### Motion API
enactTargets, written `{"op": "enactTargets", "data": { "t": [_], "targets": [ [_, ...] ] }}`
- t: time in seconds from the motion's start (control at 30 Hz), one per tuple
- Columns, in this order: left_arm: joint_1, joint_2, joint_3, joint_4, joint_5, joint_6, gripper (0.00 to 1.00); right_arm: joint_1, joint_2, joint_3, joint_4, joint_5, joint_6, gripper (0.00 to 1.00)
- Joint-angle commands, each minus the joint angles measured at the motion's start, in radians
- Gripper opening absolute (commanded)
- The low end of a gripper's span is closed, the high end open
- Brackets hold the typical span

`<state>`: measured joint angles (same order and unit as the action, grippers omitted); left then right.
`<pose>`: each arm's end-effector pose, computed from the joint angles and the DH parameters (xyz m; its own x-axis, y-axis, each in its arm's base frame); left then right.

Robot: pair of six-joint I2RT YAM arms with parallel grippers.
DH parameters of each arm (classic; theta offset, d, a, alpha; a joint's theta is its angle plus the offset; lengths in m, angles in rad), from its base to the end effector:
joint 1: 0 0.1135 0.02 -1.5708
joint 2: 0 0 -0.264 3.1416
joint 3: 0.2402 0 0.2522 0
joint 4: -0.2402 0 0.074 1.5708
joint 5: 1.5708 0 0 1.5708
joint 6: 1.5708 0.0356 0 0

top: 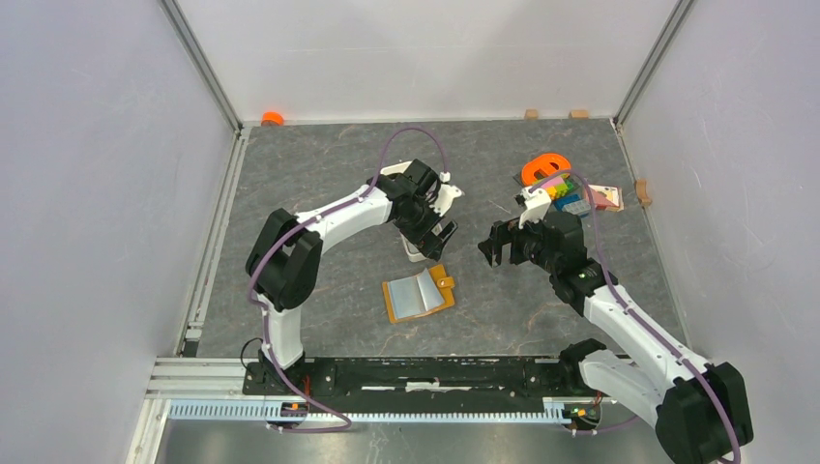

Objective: Put the credit cards into the card holder
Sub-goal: Pick up the credit card from the storage box.

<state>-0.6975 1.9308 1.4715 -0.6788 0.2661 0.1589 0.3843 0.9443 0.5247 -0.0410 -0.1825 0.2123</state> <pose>0.3041 -0.2671 0.2074 -0.5756 0.6816 -0.4518 0.8054 0.5679 -0.1694 0.1932 0.0851 0.2339 -0.5123 0.0164 -0.8587 -0.4209 0.8667 0.2676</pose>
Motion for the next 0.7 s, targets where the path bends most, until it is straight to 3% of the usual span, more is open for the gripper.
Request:
{"op": "enactTargets", "data": {
  "t": [0.0,0.27,0.67],
  "targets": [
    [-0.014,0.032,0.012,0.012,0.003,0.013,1.0,-0.005,0.005,-0.006,0.059,-0.027,0.003,0.98],
    [-0.033,0.044,0.009,0.012,-0.056,0.018,1.0,-0.01,-0.001,-0.012,0.062,-0.032,0.002,0.98],
    [-0.033,-0.025,0.014,-0.03,0.065,0.032,1.0,-0.022,0.009,-0.012,0.063,-0.032,0.0,0.97]
  ]
}}
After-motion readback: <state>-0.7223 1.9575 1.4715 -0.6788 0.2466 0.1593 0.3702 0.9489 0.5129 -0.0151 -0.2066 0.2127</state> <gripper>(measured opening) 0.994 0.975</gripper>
